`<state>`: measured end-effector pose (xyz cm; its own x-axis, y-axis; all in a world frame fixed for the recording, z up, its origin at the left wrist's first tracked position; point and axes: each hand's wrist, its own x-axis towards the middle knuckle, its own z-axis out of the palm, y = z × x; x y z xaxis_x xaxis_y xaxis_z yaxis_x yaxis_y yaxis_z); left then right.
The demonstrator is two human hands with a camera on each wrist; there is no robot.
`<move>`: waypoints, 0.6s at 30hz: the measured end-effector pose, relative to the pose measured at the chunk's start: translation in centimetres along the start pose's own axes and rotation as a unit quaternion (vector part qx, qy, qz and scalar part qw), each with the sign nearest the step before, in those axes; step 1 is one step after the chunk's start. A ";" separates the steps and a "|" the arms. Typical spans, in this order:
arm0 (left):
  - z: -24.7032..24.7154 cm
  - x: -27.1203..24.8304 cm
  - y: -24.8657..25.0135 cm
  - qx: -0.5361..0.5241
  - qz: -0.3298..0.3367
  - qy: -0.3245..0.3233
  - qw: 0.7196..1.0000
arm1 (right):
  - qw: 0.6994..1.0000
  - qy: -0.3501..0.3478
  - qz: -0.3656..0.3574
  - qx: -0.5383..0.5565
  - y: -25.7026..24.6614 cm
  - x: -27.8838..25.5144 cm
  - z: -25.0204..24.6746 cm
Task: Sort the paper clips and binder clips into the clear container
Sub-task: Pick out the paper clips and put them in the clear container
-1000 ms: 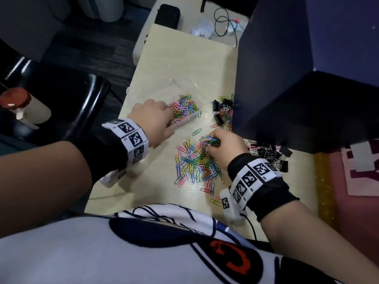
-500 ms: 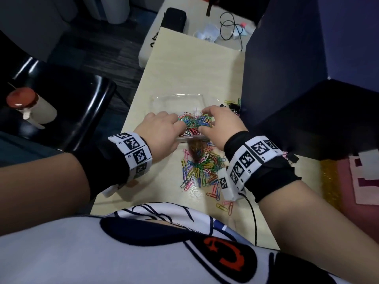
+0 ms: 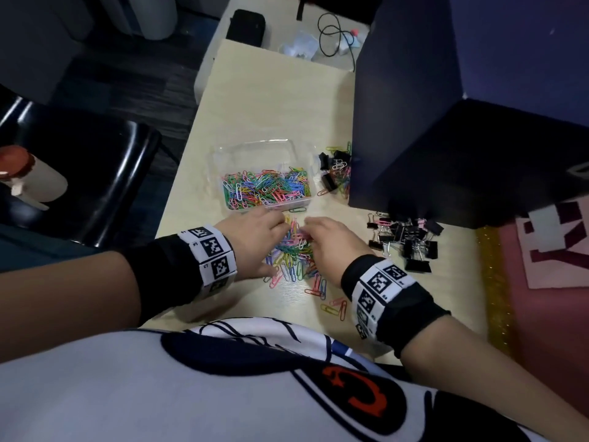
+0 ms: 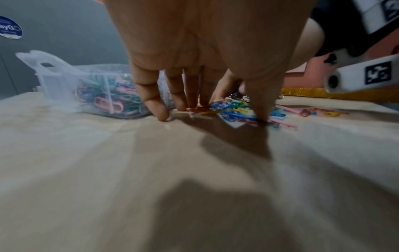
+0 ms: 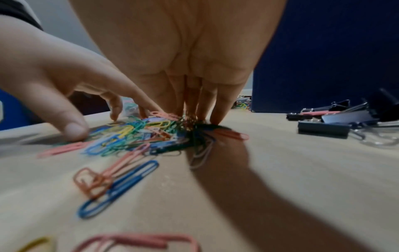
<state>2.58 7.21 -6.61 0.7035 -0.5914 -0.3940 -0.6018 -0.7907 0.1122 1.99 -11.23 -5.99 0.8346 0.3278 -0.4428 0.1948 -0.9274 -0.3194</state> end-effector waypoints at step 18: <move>-1.2 2.2 2.5 -0.101 -0.099 -0.017 0.990 | 0.985 -0.054 0.153 0.064 1.4 -3.9 0.2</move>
<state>3.05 3.76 -6.14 0.7843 -0.4192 -0.4572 -0.3633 -0.9079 0.2093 -1.09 -13.72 -4.88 0.7835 0.0608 -0.6184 -0.1289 -0.9577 -0.2575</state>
